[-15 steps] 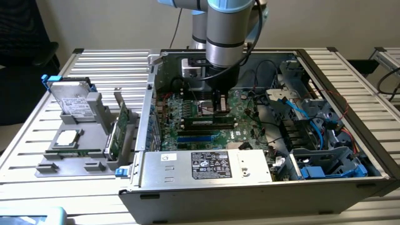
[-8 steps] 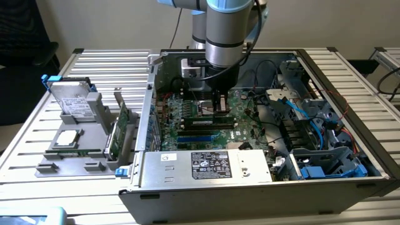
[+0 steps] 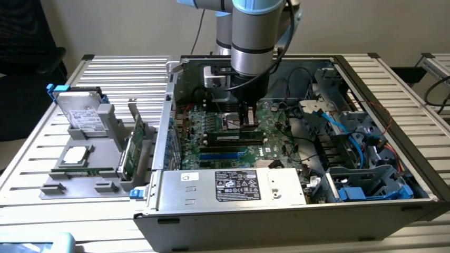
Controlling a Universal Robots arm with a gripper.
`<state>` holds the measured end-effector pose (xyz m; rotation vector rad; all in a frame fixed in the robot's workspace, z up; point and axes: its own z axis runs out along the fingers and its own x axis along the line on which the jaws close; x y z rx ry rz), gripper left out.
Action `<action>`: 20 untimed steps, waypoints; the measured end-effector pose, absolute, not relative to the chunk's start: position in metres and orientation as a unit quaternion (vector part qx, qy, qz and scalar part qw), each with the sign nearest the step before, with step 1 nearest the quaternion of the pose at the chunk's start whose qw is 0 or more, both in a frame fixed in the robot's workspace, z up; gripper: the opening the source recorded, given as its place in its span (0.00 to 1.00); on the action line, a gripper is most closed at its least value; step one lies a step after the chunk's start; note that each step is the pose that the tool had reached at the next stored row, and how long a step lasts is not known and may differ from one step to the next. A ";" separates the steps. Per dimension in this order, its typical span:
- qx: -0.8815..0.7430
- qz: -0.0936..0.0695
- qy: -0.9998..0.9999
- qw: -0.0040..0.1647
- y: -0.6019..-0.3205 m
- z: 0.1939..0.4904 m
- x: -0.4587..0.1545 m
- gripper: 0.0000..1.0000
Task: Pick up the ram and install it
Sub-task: 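Insert the ram into the slot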
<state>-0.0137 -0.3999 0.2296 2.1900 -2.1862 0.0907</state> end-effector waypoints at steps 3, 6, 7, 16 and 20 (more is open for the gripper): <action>0.707 0.030 -0.706 0.023 -0.400 0.230 -0.014 0.13; 0.707 0.030 -0.706 0.022 -0.400 0.229 -0.015 0.13; 0.707 0.031 -0.706 0.022 -0.400 0.229 -0.015 0.13; 0.707 0.032 -0.706 0.020 -0.400 0.228 -0.015 0.13; 0.707 0.032 -0.706 0.020 -0.400 0.227 -0.016 0.13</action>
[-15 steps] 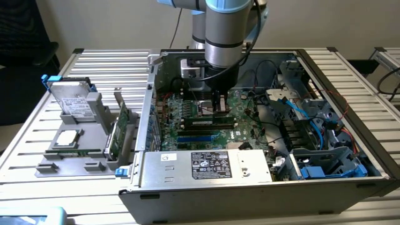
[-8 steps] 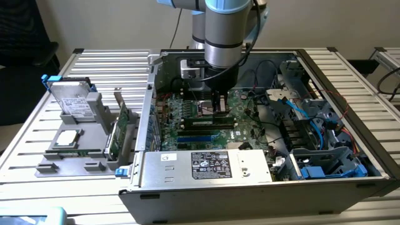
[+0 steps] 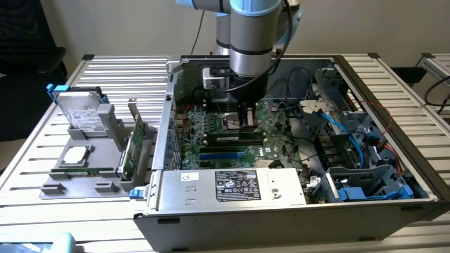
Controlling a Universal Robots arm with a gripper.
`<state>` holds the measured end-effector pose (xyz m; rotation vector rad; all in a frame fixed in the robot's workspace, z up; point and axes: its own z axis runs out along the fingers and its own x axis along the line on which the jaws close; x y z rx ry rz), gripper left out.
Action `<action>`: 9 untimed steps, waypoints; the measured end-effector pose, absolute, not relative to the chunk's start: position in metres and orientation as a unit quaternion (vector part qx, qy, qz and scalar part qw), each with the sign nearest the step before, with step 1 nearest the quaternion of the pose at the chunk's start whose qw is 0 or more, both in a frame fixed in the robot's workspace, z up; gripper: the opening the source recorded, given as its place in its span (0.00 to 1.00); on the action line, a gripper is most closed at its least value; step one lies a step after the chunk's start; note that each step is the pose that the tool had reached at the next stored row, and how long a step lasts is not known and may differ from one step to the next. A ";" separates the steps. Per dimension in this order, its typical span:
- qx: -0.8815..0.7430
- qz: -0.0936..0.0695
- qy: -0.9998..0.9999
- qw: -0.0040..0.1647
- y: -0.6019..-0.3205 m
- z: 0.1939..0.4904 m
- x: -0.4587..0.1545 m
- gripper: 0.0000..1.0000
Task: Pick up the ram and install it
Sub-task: 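Insert the ram into the slot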
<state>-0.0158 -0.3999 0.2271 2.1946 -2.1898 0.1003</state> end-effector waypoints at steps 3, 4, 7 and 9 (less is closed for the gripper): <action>0.707 0.033 -0.706 0.019 -0.400 0.227 -0.016 0.13; 0.707 0.033 -0.706 0.019 -0.400 0.226 -0.016 0.13; 0.707 0.033 -0.706 0.019 -0.400 0.226 -0.016 0.13; 0.707 0.034 -0.706 0.018 -0.400 0.225 -0.017 0.13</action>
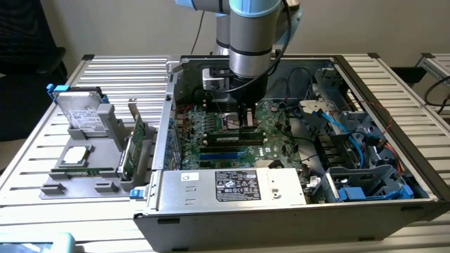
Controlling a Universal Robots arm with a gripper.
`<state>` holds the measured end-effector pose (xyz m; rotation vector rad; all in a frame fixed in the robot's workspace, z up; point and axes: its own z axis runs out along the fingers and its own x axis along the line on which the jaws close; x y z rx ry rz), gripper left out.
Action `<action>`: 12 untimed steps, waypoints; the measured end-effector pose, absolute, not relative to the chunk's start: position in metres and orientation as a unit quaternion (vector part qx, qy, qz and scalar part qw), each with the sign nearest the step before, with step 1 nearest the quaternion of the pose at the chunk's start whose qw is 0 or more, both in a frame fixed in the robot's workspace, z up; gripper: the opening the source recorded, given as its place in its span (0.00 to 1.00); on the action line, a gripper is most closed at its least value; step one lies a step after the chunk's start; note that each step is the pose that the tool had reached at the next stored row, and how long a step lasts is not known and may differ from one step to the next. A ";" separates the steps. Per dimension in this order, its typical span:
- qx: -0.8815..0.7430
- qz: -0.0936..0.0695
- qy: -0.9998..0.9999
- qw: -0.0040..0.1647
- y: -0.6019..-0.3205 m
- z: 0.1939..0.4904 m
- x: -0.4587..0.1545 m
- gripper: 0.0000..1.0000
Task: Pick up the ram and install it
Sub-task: 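Insert the ram into the slot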
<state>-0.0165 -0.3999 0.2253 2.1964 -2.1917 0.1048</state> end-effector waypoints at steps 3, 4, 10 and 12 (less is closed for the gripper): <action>0.707 0.034 -0.706 0.018 -0.400 0.224 -0.017 0.13; 0.707 0.034 -0.706 0.018 -0.400 0.224 -0.017 0.13; 0.707 0.034 -0.706 0.018 -0.400 0.227 -0.017 0.27; 0.707 0.034 -0.706 0.018 -0.400 0.231 -0.017 0.27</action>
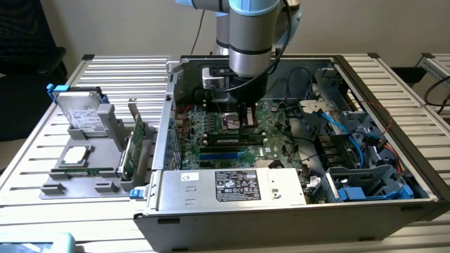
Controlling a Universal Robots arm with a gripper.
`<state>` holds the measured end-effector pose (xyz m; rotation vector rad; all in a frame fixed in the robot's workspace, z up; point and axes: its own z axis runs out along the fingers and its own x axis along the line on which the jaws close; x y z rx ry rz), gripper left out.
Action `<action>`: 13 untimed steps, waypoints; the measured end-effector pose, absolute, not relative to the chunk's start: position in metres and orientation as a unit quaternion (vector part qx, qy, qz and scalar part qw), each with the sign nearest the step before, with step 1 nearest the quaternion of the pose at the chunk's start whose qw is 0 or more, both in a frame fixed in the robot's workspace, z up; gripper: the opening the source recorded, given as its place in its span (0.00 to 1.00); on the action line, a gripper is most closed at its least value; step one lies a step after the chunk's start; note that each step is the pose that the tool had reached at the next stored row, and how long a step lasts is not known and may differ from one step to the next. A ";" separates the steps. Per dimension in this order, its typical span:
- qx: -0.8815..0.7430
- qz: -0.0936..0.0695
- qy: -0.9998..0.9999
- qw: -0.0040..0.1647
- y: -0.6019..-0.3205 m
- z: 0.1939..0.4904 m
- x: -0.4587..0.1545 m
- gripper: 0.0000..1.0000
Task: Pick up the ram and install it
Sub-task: 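Insert the ram into the slot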
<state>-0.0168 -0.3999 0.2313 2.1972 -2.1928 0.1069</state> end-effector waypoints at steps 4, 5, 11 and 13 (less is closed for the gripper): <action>0.707 0.034 -0.706 0.018 -0.400 0.238 -0.016 0.27; 0.707 0.034 -0.706 0.018 -0.400 0.238 -0.015 0.27; 0.707 0.034 -0.706 0.018 -0.400 0.238 -0.010 0.27; 0.707 0.034 -0.706 0.019 -0.401 0.238 -0.010 0.27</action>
